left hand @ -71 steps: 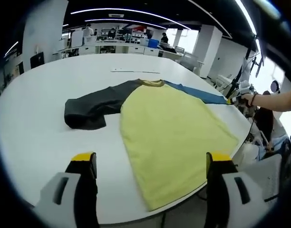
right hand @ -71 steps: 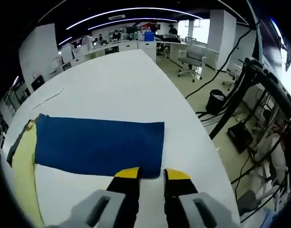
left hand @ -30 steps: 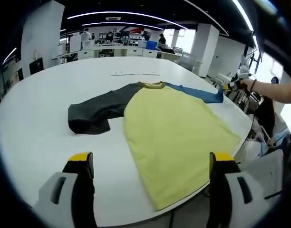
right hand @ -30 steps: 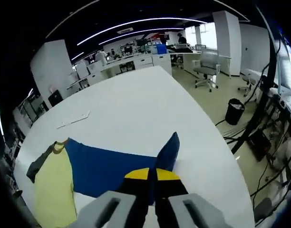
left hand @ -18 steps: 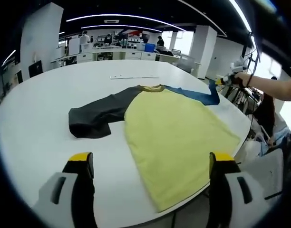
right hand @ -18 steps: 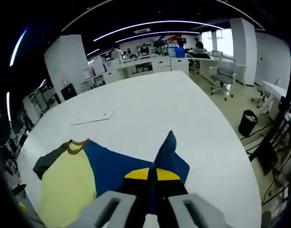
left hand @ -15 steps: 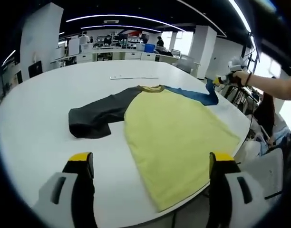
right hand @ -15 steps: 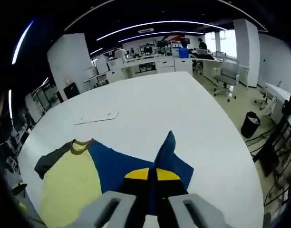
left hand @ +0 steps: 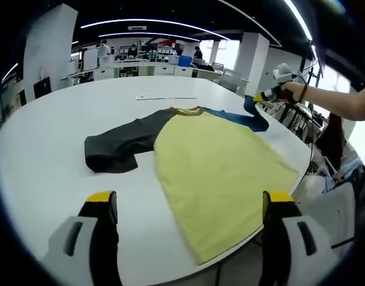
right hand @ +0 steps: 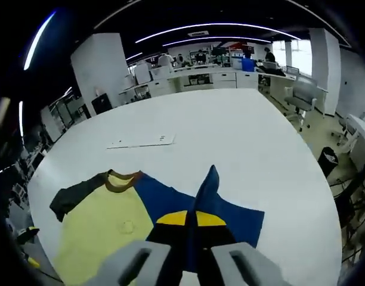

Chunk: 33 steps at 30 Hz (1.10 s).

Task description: Fold the garment on the visible template until the final outline fits inside the template.

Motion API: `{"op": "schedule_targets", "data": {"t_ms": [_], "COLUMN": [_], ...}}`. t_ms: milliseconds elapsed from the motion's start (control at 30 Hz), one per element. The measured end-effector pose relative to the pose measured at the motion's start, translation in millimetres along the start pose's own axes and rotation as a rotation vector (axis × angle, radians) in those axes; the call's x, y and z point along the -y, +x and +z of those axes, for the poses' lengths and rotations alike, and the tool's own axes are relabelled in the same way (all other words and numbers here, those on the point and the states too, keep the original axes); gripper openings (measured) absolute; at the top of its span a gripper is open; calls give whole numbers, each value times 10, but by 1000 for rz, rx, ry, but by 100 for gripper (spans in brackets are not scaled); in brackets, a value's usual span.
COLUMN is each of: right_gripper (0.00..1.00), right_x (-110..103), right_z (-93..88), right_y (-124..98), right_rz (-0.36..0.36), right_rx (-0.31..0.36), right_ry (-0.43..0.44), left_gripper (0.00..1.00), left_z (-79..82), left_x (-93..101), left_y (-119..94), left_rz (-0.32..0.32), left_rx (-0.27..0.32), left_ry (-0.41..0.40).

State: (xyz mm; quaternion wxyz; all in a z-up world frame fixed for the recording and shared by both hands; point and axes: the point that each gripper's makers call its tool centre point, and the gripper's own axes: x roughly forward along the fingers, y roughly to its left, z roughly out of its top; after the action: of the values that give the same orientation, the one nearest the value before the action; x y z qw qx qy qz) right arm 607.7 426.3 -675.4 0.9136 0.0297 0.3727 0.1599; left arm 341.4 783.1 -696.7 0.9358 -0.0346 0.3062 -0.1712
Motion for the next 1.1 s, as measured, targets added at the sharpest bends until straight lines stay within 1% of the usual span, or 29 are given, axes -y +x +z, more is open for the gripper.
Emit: {"op": "schedule_targets", "data": {"t_ms": [100,167,233,500,600,733,867,967,1000,1067,1100], "right_gripper": [0,0,0,0,0,0,0,0,0,0,0], "right_x": [-173,-291,-375,-777,-938,-1089,-1265,-1387,-1446,-1524,-1546], "right_z": [8,23,29,54,64,73,71,112,129,169,172], "right_y": [45,70,98,198,222,268,310,360,373,406,410], "right_rz": [26,49,61,109,118,124,142,162,165,161,161], "right_rx": [-2,5,8,8,6,7,3,5,7,8,8], "right_ry": [1,25,32,7,-24,-51,-61,-73,-84,-139,-147], "left_gripper": [99,99,99,99,99,99,99,99,99,99,99], "left_z": [1,-6,-7,22,25,14,37,44,49,65,79], "left_x": [4,4,4,2,-8,-39,-33,-25,-18,-7,-7], "left_y": [-3,-3,-3,16,20,18,14,12,10,1,-5], "left_rz": [-2,-4,-2,-3,-1,8,2,-2,-6,-12,-14], "left_rx": [2,0,-1,12,9,-10,-6,-8,-9,-9,-6], "left_ry": [-2,0,7,3,7,38,38,48,50,53,53]}}
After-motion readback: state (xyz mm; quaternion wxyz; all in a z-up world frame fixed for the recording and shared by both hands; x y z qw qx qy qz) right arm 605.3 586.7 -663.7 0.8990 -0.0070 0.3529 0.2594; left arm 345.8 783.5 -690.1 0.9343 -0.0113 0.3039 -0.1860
